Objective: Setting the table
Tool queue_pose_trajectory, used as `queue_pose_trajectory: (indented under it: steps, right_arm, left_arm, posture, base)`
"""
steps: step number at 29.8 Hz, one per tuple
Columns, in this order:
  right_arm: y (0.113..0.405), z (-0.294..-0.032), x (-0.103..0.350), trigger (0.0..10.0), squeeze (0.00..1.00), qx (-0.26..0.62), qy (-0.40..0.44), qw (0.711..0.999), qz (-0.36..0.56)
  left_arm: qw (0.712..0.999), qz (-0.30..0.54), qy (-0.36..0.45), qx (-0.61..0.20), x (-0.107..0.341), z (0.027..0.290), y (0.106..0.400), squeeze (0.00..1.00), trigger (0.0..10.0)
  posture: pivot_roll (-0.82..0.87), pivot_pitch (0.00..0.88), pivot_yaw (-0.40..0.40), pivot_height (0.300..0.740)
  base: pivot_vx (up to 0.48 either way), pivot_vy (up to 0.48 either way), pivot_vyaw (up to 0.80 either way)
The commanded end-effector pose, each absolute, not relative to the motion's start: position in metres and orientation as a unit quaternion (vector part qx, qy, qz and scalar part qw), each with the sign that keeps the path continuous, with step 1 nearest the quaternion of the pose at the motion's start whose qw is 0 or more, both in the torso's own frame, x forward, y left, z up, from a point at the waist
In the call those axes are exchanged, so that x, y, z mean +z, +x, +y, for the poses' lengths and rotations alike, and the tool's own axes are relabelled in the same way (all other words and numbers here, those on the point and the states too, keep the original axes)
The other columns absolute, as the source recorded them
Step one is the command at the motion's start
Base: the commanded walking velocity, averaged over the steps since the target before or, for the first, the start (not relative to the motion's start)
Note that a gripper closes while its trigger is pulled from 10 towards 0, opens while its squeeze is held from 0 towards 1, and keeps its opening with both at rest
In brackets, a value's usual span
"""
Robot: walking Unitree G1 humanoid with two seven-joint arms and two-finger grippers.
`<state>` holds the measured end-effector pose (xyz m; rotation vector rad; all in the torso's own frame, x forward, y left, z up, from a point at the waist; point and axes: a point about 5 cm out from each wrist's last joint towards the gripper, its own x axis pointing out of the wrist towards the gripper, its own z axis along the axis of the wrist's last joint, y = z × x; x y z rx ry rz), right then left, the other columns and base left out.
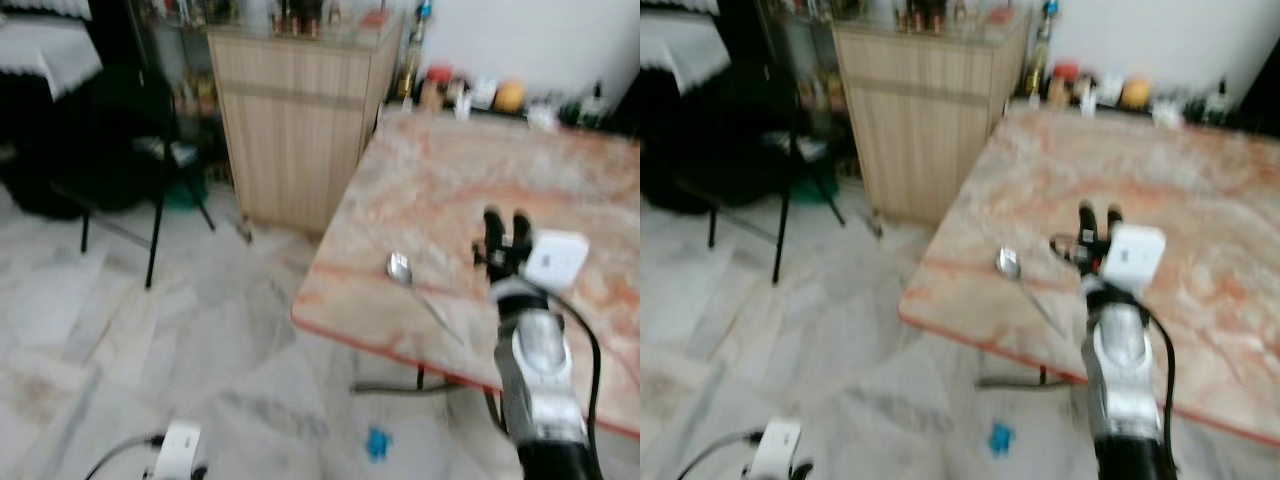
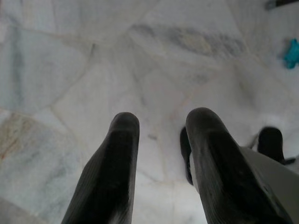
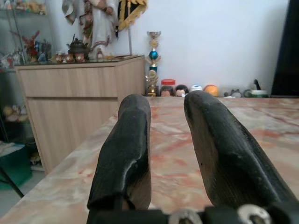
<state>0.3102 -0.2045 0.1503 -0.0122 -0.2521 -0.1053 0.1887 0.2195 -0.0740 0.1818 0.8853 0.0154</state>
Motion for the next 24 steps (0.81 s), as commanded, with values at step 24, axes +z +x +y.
queue_pose_trajectory:
  steps: [24]
  right_arm:
    - [0.31,-0.205,0.097,10.0,0.0,0.081,-0.063,0.989,0.105]
  left_arm:
    - [0.889,0.449,0.089,0.005,-0.079,0.221,0.18,0.0,10.0]
  posture:
    - [0.12,0.035,-0.022,0.74]
  base:
    - [0.0,0.0,0.0]
